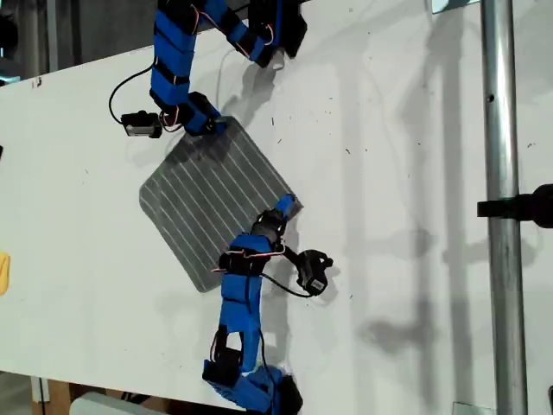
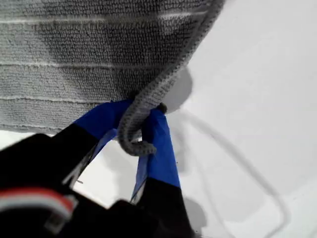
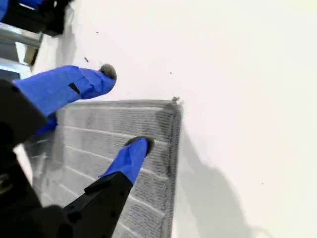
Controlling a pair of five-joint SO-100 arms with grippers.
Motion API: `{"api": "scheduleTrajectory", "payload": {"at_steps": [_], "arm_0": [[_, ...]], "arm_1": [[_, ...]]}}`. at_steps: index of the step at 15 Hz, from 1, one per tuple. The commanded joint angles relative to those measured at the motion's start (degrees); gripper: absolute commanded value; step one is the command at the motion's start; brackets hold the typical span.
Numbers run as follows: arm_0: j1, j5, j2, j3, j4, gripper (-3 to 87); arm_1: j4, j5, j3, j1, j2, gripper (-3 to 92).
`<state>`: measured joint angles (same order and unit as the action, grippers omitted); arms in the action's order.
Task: Grasp corners of a towel and fold twice.
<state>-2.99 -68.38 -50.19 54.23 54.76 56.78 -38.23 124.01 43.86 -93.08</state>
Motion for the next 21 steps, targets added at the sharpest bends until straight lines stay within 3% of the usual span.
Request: {"api": "scheduleTrajectory", "payload": {"at_steps": [1, 4, 8, 10, 12, 18, 21], "arm_0": [[-2.46, -0.88, 0.00, -4.04, -1.85, 19.2], [-3.78, -1.05, -1.23, -4.39, -2.02, 7.7], [-4.31, -2.90, 1.93, -4.39, -5.01, 12.3], [-4.04, -3.25, 3.52, -4.31, -9.67, 9.2], [-3.34, -5.01, 7.29, -6.33, -11.95, -2.8], [-3.78, -13.01, 9.05, -7.29, -1.14, -2.7], [-1.76, -14.59, 8.00, -6.06, 7.73, -2.5]], "arm_1": [[-1.14, -1.05, -2.64, -1.41, -0.18, -0.2], [-1.67, -1.49, -2.64, -1.93, -0.18, -0.2], [-1.67, -1.49, -2.72, -2.02, -0.35, -0.2], [-1.85, -1.76, -2.72, -2.11, -0.18, -0.2], [-1.76, -1.76, -2.81, -2.20, -0.35, -0.2], [-1.41, -2.81, -4.31, -3.60, -0.09, -0.2], [-0.18, -8.96, -4.22, -10.72, 0.09, -0.2]]}}
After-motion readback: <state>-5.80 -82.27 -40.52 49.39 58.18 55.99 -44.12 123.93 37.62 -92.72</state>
